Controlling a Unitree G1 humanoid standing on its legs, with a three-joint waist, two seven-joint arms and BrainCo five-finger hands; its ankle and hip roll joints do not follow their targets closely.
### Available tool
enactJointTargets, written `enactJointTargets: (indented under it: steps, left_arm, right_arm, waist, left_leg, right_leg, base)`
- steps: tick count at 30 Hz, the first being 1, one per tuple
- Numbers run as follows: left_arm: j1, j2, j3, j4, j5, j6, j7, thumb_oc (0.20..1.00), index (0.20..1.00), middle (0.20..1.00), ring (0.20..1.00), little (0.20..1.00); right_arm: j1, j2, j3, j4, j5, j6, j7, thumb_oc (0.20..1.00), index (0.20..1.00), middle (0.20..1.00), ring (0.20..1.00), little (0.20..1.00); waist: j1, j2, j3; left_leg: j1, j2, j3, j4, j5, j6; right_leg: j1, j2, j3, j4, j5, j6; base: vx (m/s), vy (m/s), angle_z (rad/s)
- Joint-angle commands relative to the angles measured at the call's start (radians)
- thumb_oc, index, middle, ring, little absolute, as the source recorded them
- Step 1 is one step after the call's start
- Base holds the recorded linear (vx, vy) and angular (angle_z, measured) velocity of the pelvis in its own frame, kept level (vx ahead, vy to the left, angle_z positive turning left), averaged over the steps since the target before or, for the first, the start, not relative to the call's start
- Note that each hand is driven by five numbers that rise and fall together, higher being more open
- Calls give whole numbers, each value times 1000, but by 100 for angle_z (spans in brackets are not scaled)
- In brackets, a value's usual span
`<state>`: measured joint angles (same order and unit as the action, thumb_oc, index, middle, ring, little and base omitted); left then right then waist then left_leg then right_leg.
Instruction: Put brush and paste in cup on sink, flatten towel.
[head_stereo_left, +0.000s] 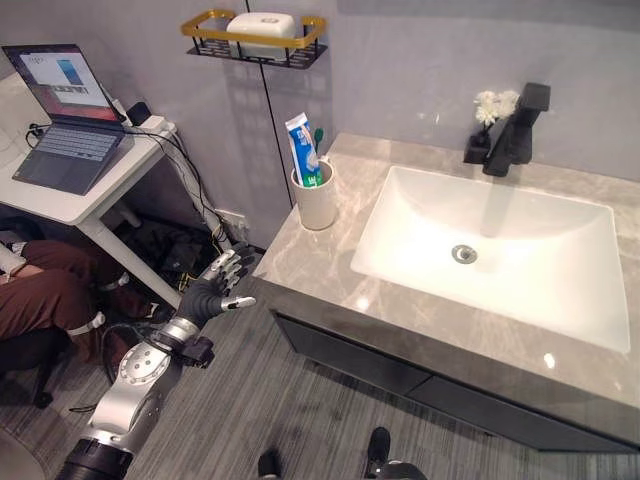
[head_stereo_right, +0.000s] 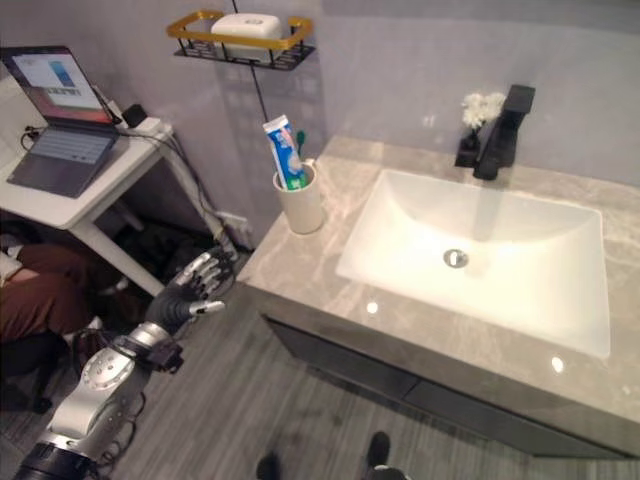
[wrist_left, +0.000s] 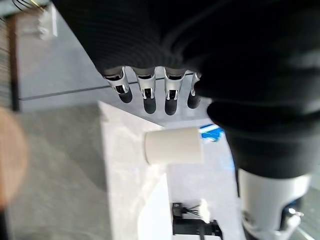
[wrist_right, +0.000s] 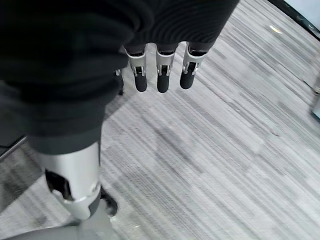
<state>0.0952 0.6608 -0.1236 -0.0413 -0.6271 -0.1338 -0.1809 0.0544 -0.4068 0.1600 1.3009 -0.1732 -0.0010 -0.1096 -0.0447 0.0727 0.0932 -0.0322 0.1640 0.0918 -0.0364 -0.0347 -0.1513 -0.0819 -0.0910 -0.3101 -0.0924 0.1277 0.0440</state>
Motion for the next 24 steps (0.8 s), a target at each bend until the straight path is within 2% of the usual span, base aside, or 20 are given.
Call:
enactJointTargets:
  steps: [1, 4, 5, 7, 10, 17, 24]
  left_arm:
    - [7, 62, 109, -114, -10, -59, 3, 1000, 1000, 1000, 1000, 1000]
    - [36, 77, 136, -125, -13, -57, 2, 1000, 1000, 1000, 1000, 1000]
    - [58, 76, 168, -130, -11, -60, 15, 1000, 1000, 1000, 1000, 1000]
    - [80, 58, 191, -113, -15, -62, 30, 1000, 1000, 1000, 1000, 1000]
    - [108, 49, 210, -129, -24, -57, 31, 1000, 1000, 1000, 1000, 1000]
    - [121, 50, 210, -171, -30, -47, 14, 1000, 1000, 1000, 1000, 1000]
    - [105, 67, 207, -233, -48, -39, 20, 1000, 1000, 1000, 1000, 1000]
  right_arm:
    - [-6, 45, 24, 11, -17, 5, -2, 1000, 1000, 1000, 1000, 1000]
    - [-15, 55, 39, -9, -23, 4, -1, 1000, 1000, 1000, 1000, 1000]
    - [-28, 68, 58, -25, -42, 4, 3, 1000, 1000, 1000, 1000, 1000]
    - [-31, 93, 84, -54, -63, 0, 9, 1000, 1000, 1000, 1000, 1000]
    - [-32, 109, 92, -64, -73, 1, 14, 1000, 1000, 1000, 1000, 1000]
    - [-25, 123, 68, -27, -36, 1, 18, 1000, 1000, 1000, 1000, 1000]
    - [-32, 118, 75, -34, -11, 1, 23, 1000, 1000, 1000, 1000, 1000]
  waist:
    - [-2, -59, 15]
    - [6, -68, 12]
    - [13, -75, 14]
    - [18, -87, 15]
    - [22, -92, 16]
    - [22, -95, -8]
    - [25, -78, -20]
  left_leg:
    - [48, -99, 53, -8, -2, 79]
    - [79, -117, 92, -29, -9, 95]
    - [94, -131, 113, -30, -18, 112]
    - [114, -142, 133, -45, -25, 124]
    - [123, -149, 149, -47, -33, 131]
    - [137, -139, 138, -51, -41, 121]
    - [125, -114, 131, -51, -29, 96]
  right_leg:
    - [-46, -82, 85, 35, 48, 99]
    - [-47, -89, 106, 33, 63, 111]
    - [-56, -100, 120, 40, 76, 122]
    - [-63, -113, 127, 45, 90, 135]
    - [-67, -129, 124, 37, 110, 146]
    - [-45, -129, 113, 17, 100, 145]
    - [-40, -121, 88, 7, 81, 136]
  base:
    - [31, 296, -109]
    - [17, 147, -47]
    - [-2, 138, -31]
    - [2, 141, -33]
    - [17, 66, -24]
    - [68, -1, -3]
    - [75, -53, 9]
